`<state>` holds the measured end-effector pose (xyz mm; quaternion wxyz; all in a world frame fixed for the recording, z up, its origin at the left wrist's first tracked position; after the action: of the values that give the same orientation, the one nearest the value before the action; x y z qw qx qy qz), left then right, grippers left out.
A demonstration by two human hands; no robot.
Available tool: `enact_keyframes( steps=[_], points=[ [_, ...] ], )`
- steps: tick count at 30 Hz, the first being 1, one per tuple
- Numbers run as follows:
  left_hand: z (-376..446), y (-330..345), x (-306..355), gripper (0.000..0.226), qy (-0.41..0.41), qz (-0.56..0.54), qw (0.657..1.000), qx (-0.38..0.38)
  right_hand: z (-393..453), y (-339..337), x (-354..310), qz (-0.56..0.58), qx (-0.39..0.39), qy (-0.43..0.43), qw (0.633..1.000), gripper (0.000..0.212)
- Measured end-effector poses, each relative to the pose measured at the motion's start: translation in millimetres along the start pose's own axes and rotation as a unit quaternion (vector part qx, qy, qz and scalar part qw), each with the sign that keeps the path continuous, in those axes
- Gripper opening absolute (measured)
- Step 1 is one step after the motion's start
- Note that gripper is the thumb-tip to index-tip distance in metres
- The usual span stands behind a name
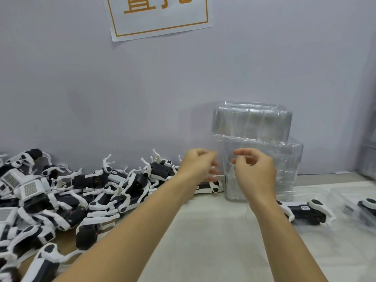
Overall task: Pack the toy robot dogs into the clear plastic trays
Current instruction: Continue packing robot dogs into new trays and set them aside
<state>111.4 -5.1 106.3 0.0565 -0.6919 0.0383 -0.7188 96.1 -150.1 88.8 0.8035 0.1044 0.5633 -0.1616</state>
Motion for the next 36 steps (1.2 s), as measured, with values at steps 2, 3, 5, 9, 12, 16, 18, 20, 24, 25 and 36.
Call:
enact_keyframes(
  steps=[2,3,5,9,12,16,18,20,24,25,36],
  points=[
    [15.8,3.0,11.0,0.021,-0.019,-0.064,0.997,0.029,-0.4,-0.3,-4.2,0.008,-0.001,-0.012,1.000,0.026],
    [23.1,6.4,13.8,0.029,-0.038,-0.109,0.993,0.034,-0.9,-0.2,-6.5,0.013,-0.004,-0.018,1.000,0.026],
    [35.4,15.9,15.9,0.042,-0.082,-0.209,0.974,0.023,-1.8,0.3,-10.1,0.023,-0.011,-0.029,0.999,0.027],
    [55.2,32.3,12.9,0.033,-0.098,-0.330,0.939,0.008,-2.1,-0.2,-11.2,0.028,-0.020,-0.041,0.999,0.028],
    [61.4,40.8,15.2,0.020,-0.073,-0.383,0.921,0.010,-1.1,0.4,-8.6,0.031,-0.024,-0.045,0.998,0.030],
    [58.1,46.8,30.2,0.008,-0.016,-0.459,0.888,0.001,-1.6,0.9,-7.6,0.041,-0.022,-0.051,0.998,0.030],
    [54.4,44.0,39.1,0.006,0.012,-0.479,0.878,0.011,-2.8,-0.5,-11.3,0.044,-0.012,-0.063,0.997,0.030],
    [49.5,37.7,47.3,0.007,0.035,-0.486,0.873,0.023,-4.8,-2.9,-21.3,0.035,0.009,-0.094,0.995,0.030],
    [30.1,10.3,63.0,0.010,0.091,-0.484,0.870,0.036,-17.9,-8.4,-59.8,0.031,0.070,-0.216,0.973,0.023],
    [22.4,0.2,66.9,0.012,0.110,-0.488,0.865,0.037,-23.4,-8.4,-69.9,0.043,0.075,-0.243,0.966,0.021],
    [-66.4,-113.0,36.8,0.019,0.209,-0.526,0.816,0.117,-50.2,26.3,-108.1,0.056,-0.103,-0.275,0.954,0.020]
  ],
)
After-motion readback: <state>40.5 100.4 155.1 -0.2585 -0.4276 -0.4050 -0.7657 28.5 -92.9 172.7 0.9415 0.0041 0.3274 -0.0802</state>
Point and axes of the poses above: each hand's wrist, its own z-axis towards the middle knuckle, its own y-axis out of the palm, x = y × z, the point moved 5 cm from there along z, towards the middle knuckle, and after that the axes turned 4 degrees about -x, right-handed, at the moved point
